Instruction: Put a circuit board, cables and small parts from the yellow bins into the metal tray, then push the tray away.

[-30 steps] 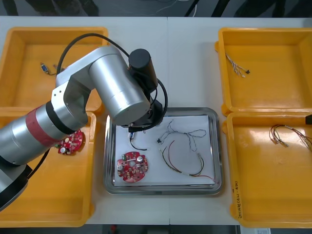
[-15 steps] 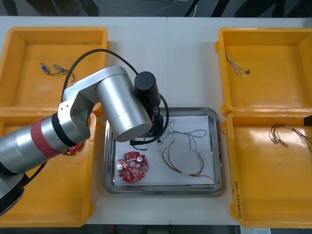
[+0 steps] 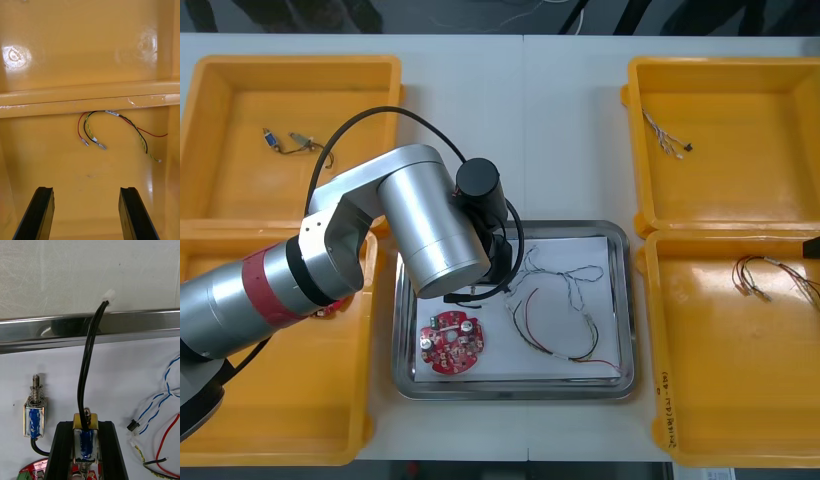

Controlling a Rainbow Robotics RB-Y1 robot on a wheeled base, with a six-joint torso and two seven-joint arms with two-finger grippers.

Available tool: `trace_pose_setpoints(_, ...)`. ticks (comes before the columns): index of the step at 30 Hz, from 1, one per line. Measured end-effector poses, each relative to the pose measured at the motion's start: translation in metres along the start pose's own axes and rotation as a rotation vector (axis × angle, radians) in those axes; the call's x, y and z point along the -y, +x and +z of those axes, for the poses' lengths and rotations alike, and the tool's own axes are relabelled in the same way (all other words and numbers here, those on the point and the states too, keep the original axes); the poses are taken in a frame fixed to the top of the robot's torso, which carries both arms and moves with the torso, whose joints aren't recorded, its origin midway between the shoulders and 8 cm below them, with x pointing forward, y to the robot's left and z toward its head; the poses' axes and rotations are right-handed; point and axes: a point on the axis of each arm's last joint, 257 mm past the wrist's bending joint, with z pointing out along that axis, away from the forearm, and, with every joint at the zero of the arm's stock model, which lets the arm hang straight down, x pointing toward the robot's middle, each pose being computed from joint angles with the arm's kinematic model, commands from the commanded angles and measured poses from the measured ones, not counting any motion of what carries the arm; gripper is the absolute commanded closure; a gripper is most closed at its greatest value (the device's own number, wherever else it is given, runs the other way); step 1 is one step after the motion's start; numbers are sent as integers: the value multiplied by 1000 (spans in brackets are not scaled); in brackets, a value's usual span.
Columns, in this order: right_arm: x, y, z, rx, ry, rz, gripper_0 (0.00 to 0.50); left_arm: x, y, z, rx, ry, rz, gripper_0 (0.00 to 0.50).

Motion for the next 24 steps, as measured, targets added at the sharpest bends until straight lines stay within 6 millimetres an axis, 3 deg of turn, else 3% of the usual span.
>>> trace_pose_setpoints(1, 0, 0, 0, 0, 0, 0, 0, 0, 0, 0, 1, 1, 0, 42)
trace_pose_setpoints(3, 0, 0, 0, 0, 0, 0, 0, 0, 0, 0, 1, 1, 0, 0)
trace_pose_setpoints(24, 0, 0, 0, 0, 0, 0, 0, -8, -7, -4, -8, 7, -34, 0)
